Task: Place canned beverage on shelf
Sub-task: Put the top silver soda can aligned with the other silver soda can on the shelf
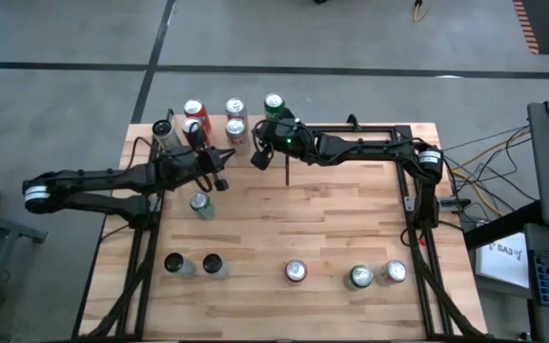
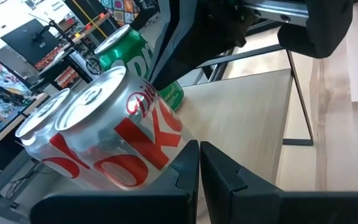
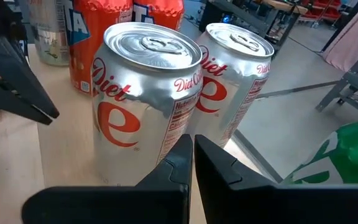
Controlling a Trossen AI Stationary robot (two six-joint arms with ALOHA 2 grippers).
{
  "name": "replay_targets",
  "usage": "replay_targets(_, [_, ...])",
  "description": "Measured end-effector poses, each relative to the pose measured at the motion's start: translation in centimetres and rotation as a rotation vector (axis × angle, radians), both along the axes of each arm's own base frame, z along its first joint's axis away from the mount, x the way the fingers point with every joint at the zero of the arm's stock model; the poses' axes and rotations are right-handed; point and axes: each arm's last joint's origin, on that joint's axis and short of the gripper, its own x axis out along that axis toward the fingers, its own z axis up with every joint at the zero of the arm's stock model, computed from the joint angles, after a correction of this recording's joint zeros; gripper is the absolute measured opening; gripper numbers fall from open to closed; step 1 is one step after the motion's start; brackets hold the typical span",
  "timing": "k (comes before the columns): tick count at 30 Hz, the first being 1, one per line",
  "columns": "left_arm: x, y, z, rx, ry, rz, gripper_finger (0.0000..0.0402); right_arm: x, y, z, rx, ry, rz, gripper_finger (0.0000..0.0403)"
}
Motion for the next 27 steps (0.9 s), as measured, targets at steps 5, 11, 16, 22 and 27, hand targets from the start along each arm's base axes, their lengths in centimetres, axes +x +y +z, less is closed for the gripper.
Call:
replay_targets(5, [0.06, 0.06, -0.03, 0.002, -0.001, 0.008, 0.0000, 0.08, 0.10, -0.03, 0.013, -0.005, 0.041, 0.0009])
replay_targets(11, [0.07, 0.13, 0.06, 0.005, -0.010, 0.012, 0.0000, 0.09, 0.11, -0.05, 0.014, -0.004, 0.045, 0.0009])
replay_targets(16, [0.04, 0.29, 0.14, 0.006, -0.021, 0.021, 0.0000, 0.09, 0.11, -0.05, 0.014, -0.004, 0.045, 0.0009])
replay_targets(22, [-0.09, 0.52, 0.22, 0.011, -0.033, 0.086, 0.0000, 0.11, 0.10, -0.10, 0.014, -0.003, 0.045, 0.0009])
replay_targets(27, [-0.13, 0.57, 0.23, 0.015, -0.032, 0.105, 0.0000, 0.12, 0.11, -0.09, 0.011, -0.002, 0.050, 0.0009])
